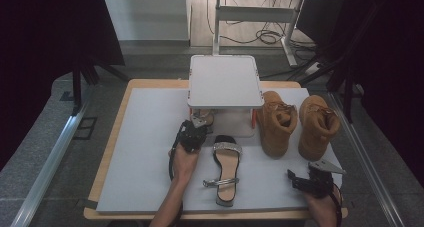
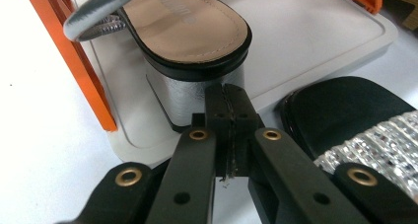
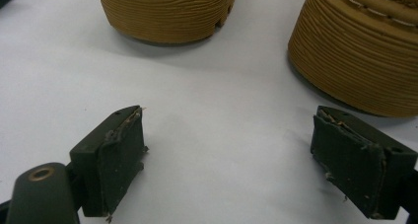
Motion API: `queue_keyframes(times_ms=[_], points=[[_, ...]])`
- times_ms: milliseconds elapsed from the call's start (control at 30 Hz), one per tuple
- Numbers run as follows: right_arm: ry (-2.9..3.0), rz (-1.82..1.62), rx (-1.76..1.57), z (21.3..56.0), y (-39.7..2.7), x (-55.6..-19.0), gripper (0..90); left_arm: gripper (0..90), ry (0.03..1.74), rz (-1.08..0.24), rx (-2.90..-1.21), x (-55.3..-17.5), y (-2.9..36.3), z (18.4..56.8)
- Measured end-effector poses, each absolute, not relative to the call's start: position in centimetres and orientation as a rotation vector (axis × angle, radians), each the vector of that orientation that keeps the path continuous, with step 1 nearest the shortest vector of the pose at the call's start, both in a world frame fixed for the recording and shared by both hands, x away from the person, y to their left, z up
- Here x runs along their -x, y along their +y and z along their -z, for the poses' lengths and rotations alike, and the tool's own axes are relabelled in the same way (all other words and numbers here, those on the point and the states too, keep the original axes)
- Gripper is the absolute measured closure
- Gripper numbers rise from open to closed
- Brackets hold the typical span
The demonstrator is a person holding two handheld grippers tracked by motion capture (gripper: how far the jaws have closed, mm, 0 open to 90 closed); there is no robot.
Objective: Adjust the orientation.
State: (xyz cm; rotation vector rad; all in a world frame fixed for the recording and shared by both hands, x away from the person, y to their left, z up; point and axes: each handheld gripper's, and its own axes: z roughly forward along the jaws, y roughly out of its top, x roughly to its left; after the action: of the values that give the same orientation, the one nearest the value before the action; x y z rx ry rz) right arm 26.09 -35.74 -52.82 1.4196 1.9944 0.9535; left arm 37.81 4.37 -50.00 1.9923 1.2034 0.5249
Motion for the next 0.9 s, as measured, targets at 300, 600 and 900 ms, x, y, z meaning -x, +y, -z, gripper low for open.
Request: queue_keyframes(times_ms=[300,600,900], points=[[1.993,-0.955,-1.42,52.8,-35.7,-26.1,12.8,89.6,1.214,-0.525,-1.991,-38.1,4.3,50.2],[1.993,-0.955,-1.42,52.8,-35.7,-26.1,12.8,80.9,1.207,-0.523,-1.985,-37.7,4.3,49.8],[1.994,-0.954,-1.42,52.8,-35.7,-26.1,12.8,63.8,1.193,-0.493,-1.999,-37.1,4.6,49.4]])
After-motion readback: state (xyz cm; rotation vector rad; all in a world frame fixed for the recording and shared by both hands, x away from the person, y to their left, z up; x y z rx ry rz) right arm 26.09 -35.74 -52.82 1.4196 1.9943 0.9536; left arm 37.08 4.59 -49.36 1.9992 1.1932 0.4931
